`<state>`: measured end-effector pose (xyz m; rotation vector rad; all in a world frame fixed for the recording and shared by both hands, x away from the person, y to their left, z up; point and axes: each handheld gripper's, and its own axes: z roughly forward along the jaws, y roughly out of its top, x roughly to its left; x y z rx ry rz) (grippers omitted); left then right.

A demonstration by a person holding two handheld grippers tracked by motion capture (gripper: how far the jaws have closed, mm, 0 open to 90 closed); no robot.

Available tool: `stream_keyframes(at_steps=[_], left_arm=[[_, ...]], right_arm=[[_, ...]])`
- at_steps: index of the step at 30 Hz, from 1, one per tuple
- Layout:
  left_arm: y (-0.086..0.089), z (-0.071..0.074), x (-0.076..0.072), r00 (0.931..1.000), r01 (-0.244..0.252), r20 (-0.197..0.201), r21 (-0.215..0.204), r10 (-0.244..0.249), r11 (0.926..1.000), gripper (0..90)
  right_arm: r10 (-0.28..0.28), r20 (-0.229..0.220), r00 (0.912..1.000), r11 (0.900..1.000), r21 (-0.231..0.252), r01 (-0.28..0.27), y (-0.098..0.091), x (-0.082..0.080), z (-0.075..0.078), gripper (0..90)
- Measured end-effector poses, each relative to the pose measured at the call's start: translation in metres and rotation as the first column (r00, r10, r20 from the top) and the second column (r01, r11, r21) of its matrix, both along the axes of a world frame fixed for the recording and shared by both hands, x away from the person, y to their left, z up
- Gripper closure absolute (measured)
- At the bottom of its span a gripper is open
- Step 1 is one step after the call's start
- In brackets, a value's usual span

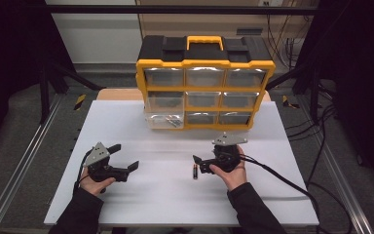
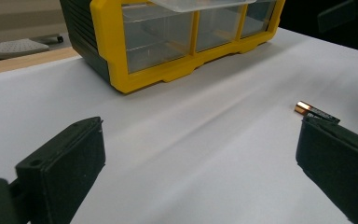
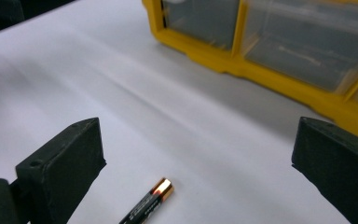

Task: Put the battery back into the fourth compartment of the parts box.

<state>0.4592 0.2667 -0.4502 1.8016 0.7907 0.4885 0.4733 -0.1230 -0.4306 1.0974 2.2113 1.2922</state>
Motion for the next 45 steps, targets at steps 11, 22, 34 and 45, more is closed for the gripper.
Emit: stream_keyframes(at_steps=[11,22,34,45], left_arm=[[0.0,0.0,0.0,1.0,0.002,0.001,-0.001,-0.002,1.0,0.9],[0.0,0.0,0.0,1.0,0.002,0.0,0.0,-0.002,1.0,0.9],[0.0,0.0,0.0,1.0,0.001,0.001,0.001,-0.001,1.0,1.0],[-0.001,0.0,-0.001,1.0,0.001,0.001,0.001,-0.001,1.0,1.0]], right_arm=[[0.035,-0.082,0.996,0.9958,-0.081,-0.041,0.017,-0.003,-0.031,6.8],[0.061,-0.135,0.989,0.9851,-0.152,-0.081,0.024,-0.003,-0.048,32.8],[0.108,-0.194,0.975,0.981,-0.138,-0.136,0.025,-0.004,-0.049,61.8],[0.117,-0.208,0.9712,0.9759,-0.158,-0.151,0.023,-0.001,-0.049,76.9]])
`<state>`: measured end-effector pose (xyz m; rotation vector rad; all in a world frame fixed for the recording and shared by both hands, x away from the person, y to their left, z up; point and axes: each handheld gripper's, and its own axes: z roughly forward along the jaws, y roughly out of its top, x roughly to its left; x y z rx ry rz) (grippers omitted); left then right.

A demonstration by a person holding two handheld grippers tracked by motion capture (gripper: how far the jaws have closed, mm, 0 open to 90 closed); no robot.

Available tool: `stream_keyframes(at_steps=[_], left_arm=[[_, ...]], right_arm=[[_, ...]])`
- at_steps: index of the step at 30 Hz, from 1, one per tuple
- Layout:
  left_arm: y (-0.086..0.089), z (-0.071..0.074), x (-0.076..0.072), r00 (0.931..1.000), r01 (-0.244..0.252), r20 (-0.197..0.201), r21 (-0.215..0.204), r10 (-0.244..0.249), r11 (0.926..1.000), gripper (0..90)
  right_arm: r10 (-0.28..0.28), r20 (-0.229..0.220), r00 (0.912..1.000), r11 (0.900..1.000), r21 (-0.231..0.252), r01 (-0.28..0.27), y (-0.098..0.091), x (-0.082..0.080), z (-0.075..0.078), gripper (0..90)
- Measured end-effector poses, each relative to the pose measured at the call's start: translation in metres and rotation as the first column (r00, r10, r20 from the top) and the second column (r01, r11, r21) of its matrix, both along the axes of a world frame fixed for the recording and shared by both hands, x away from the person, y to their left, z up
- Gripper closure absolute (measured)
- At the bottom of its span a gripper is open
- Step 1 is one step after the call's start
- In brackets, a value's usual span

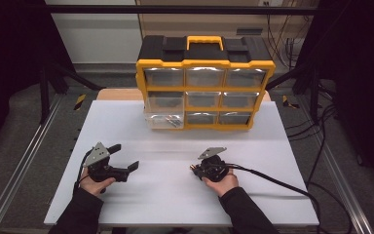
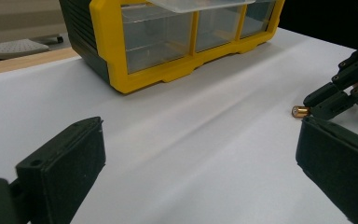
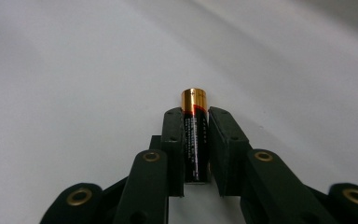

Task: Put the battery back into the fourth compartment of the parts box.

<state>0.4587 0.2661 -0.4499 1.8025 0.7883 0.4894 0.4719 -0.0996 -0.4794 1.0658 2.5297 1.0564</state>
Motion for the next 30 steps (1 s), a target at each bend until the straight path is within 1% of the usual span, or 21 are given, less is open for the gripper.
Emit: stream_keyframes(at_steps=[5,7,9,12,15,19,22,23,25,30], left_arm=[[0.0,0.0,0.0,1.0,0.0,0.0,-0.001,0.0,1.0,1.0],[0.0,0.0,0.0,1.0,0.0,0.001,-0.002,0.0,1.0,0.9],[0.0,0.0,0.0,1.0,-0.001,0.001,-0.002,0.001,1.0,1.0],[0.0,0.0,0.0,1.0,-0.001,0.001,-0.002,0.001,1.0,1.0],[0.0,0.0,0.0,1.0,-0.001,0.0,-0.002,0.001,1.0,0.9],[0.0,0.0,0.0,1.0,-0.001,0.0,-0.001,0.001,1.0,1.0],[0.0,0.0,0.0,1.0,-0.001,-0.001,0.001,0.001,1.0,1.0],[0.0,0.0,0.0,1.0,0.0,-0.001,0.001,0.0,1.0,1.0],[0.0,0.0,0.0,1.0,0.0,0.0,0.002,0.0,1.0,1.0],[0.0,0.0,0.0,1.0,-0.001,0.0,0.003,0.001,1.0,1.1]], right_arm=[[0.007,-0.004,1.0,1.0,0.004,-0.007,-0.001,0.001,0.001,77.1],[0.014,-0.004,0.9999,0.9998,0.013,-0.014,-0.001,0.002,0.002,77.2],[0.013,-0.007,0.9999,0.9996,0.023,-0.013,-0.002,0.001,0.006,77.2],[0.02,0.008,0.9998,0.999,0.039,-0.02,-0.005,0.001,0.012,77.2],[0.015,0.015,0.9998,0.9987,0.048,-0.016,-0.008,0.0,0.019,77.2],[0.018,0.043,0.9989,0.9975,0.068,-0.021,-0.012,0.001,0.028,77.2],[0.009,0.053,0.9986,0.9959,0.089,-0.014,-0.014,0.0,0.036,77.2],[0.01,0.061,0.9981,0.996,0.089,-0.015,-0.015,0.0,0.039,77.2],[0.016,0.078,0.9968,0.9958,0.088,-0.023,-0.015,-0.001,0.046,77.2],[0.021,0.117,0.9929,0.9914,0.126,-0.036,-0.017,-0.002,0.066,77.2]])
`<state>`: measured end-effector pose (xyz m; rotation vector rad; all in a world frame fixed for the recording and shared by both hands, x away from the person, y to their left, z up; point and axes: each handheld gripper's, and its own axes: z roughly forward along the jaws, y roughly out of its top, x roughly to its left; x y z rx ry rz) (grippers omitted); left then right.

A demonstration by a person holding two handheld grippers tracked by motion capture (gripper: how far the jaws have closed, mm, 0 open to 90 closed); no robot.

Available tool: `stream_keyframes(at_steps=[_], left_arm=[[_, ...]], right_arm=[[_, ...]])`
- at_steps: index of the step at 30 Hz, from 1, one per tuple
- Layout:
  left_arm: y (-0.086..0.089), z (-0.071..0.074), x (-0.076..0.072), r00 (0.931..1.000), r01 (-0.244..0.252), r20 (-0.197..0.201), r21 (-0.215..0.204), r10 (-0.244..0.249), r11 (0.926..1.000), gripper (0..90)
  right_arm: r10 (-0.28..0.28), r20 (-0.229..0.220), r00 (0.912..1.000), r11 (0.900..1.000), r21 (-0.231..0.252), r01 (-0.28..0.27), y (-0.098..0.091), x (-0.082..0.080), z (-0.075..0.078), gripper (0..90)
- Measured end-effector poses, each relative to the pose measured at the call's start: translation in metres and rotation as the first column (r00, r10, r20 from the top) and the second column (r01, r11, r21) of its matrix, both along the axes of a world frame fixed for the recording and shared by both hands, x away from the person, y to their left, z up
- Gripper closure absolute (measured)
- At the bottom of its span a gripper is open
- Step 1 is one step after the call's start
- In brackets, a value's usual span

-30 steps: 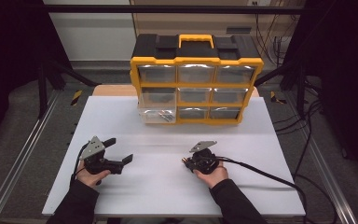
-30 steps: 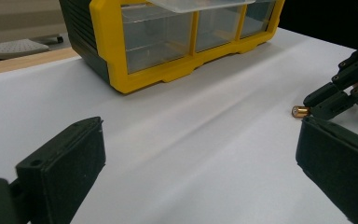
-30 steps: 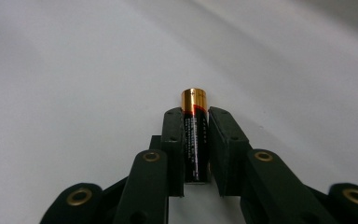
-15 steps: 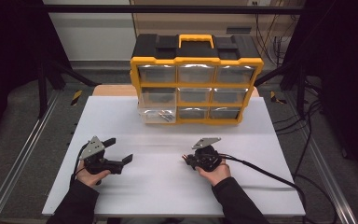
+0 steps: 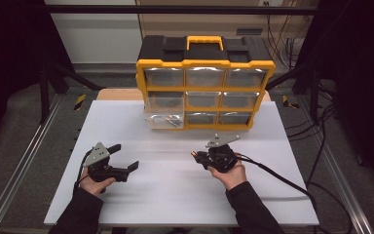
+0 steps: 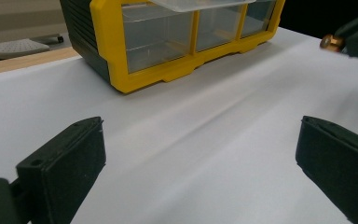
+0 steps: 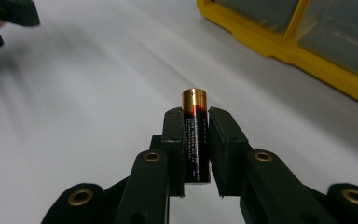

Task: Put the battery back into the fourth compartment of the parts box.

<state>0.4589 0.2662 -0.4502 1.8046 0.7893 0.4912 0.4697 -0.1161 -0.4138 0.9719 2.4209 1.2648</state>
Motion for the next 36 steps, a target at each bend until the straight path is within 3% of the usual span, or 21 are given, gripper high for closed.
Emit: stream_keyframes(at_steps=[13,22,36], left_arm=[[0.0,0.0,0.0,1.0,0.001,-0.002,0.001,-0.001,1.0,1.1],[0.0,0.0,0.0,1.0,0.002,-0.001,0.002,-0.002,1.0,1.1],[0.001,0.0,0.0,1.0,0.001,-0.002,-0.003,-0.001,1.0,1.1]], right_arm=[[-0.006,0.093,0.9957,0.9958,0.092,-0.003,-0.006,0.003,0.056,77.2],[-0.007,0.143,0.9897,0.9931,0.117,-0.01,-0.001,0.009,0.092,77.2],[-0.027,0.18,0.9833,0.9897,0.143,0.001,0.019,0.034,0.124,77.2]])
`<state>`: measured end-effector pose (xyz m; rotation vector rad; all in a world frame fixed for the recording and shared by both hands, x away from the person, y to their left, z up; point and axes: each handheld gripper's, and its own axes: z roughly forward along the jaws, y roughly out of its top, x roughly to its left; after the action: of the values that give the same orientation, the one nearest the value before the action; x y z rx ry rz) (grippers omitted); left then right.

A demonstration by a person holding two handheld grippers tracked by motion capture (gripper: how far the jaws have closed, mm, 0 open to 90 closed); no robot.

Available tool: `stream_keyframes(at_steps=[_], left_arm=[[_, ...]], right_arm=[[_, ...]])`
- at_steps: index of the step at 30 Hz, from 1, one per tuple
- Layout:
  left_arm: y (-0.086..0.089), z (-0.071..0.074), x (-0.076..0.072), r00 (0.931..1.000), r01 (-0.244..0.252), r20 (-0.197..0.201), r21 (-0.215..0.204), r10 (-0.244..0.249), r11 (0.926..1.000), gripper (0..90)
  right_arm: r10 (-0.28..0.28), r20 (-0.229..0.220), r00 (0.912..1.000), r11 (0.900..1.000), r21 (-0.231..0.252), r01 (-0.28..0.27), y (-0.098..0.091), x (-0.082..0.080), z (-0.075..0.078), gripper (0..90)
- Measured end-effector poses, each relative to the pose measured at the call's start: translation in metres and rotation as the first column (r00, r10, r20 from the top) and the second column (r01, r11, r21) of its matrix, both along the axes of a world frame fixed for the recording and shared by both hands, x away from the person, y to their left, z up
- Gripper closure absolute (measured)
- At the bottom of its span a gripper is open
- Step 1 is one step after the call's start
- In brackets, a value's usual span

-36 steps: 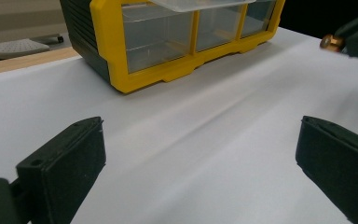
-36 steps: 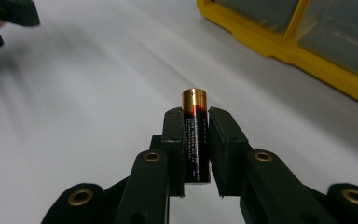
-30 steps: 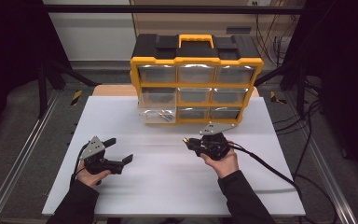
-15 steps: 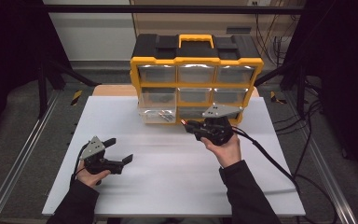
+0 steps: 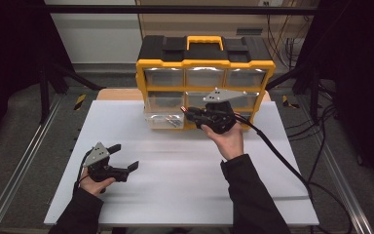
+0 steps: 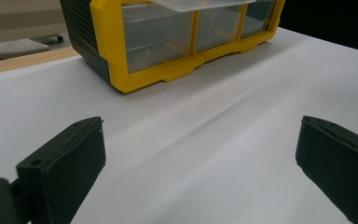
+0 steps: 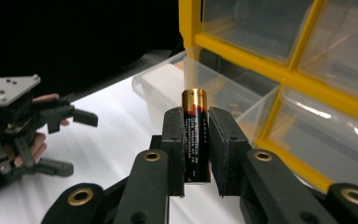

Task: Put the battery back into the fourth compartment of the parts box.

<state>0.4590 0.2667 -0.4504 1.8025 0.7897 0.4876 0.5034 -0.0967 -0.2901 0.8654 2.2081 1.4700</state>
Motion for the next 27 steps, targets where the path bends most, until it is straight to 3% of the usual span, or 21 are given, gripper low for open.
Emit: stream_keyframes(at_steps=[13,27], left_arm=[[0.0,0.0,0.0,1.0,0.003,0.0,0.0,-0.003,1.0,1.1],[0.0,0.0,0.0,1.0,0.002,-0.001,-0.001,-0.002,1.0,1.1]], right_arm=[[-0.015,-0.003,0.9999,0.9995,-0.027,0.015,0.028,0.028,0.008,77.2],[-0.049,-0.033,0.9982,0.9966,-0.068,0.047,0.044,0.053,-0.009,77.2]])
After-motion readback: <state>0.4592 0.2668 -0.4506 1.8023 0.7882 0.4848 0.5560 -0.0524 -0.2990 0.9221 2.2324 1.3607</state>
